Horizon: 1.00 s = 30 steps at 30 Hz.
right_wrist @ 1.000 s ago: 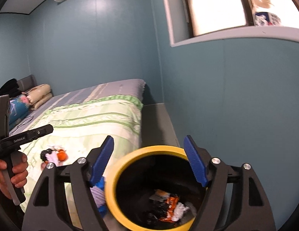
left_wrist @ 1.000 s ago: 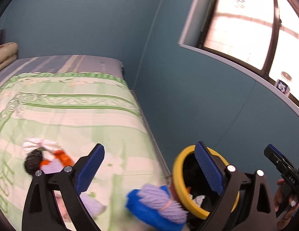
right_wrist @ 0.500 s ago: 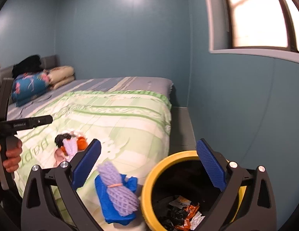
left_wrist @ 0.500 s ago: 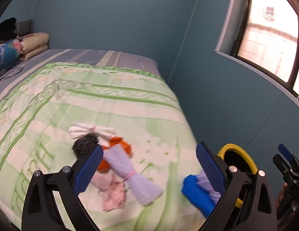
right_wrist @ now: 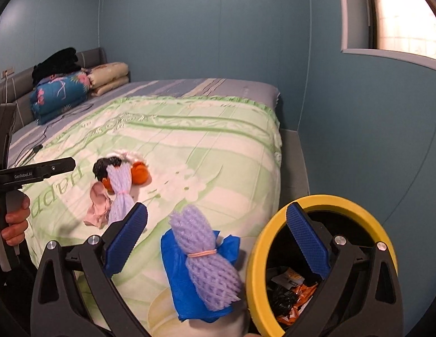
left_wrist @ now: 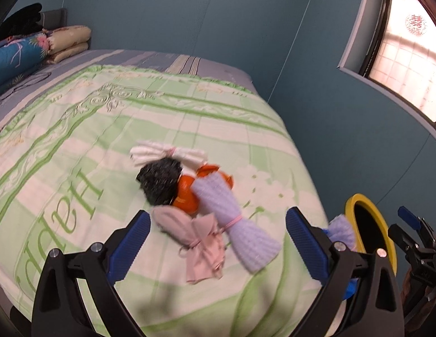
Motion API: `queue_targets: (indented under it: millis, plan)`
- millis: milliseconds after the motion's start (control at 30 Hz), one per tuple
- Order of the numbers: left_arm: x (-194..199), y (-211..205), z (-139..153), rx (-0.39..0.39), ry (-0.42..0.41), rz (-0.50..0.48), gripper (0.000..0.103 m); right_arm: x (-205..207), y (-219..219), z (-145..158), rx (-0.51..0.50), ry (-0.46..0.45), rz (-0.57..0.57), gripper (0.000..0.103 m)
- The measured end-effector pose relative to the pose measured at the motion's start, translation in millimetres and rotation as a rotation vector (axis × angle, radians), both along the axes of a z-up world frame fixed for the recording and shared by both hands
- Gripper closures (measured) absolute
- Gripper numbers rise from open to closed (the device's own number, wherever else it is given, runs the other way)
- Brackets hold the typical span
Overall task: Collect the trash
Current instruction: 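Grasp the lavender foam net with blue plastic using the right tool, then grasp the pink cloth with left tool while right tool holds the foam net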
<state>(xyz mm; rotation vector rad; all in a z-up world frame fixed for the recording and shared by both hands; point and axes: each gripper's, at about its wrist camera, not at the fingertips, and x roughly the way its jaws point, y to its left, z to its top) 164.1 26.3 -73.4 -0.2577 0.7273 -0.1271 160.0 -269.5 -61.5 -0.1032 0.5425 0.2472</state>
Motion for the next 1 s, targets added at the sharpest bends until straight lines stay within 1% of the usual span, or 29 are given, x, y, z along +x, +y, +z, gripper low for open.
queue_targets:
  millis: [167,233,367,400,433,467,567,700,767,867,900,933,967,1000]
  plan:
    - [5.5,8.7,-23.9,-0.01,0.059,0.016,0.01,9.5,14.4,-18.1,-0.08,-0.004,-0.009,0.009]
    - [8.4,11.3,-31.4,-0.015,0.077,0.023,0.01,13.6,16.8,-23.6,-0.085,-0.002,-0.005,0.009]
    - [9.4,12.3,-39.7,-0.028,0.085,0.028,0.01,22.5,21.0,-32.6,-0.077,0.025,0.029,0.009]
    - [9.1,12.3,-41.5,-0.032,0.086,0.029,0.01,24.5,21.8,-34.6,-0.076,0.027,0.032,0.011]
    - [8.9,11.7,-43.6,-0.036,0.088,0.025,0.01,26.6,22.8,-36.0,-0.076,0.031,0.036,0.017]
    - [9.4,10.5,-45.4,-0.036,0.09,0.02,0.01,27.9,23.4,-37.2,-0.077,0.035,0.038,0.019]
    - [11.9,6.5,-49.8,-0.025,0.094,0.005,0.01,33.5,24.6,-41.5,-0.078,0.049,0.043,0.02]
    - [16.2,4.3,-53.1,-0.018,0.098,0.007,0.012,37.5,25.2,-44.4,-0.073,0.065,0.05,0.026]
    - [20.0,3.9,-55.1,-0.02,0.107,0.003,0.016,39.4,26.2,-45.9,-0.077,0.07,0.054,0.028]
    - [25.1,3.4,-59.6,-0.018,0.119,0.005,0.026,42.9,28.5,-49.8,-0.084,0.086,0.061,0.032]
    - [26.7,2.9,-61.6,-0.019,0.126,0.003,0.032,44.5,29.6,-51.5,-0.09,0.092,0.06,0.033]
    - [28.5,2.4,-64.2,-0.02,0.139,0.0,0.037,45.7,30.0,-52.8,-0.09,0.099,0.062,0.037]
    - [29.6,2.4,-66.6,-0.023,0.149,-0.001,0.04,46.9,30.5,-54.3,-0.088,0.11,0.066,0.039]
    - [30.5,2.1,-68.4,-0.024,0.156,-0.002,0.046,47.8,31.2,-55.5,-0.088,0.118,0.069,0.043]
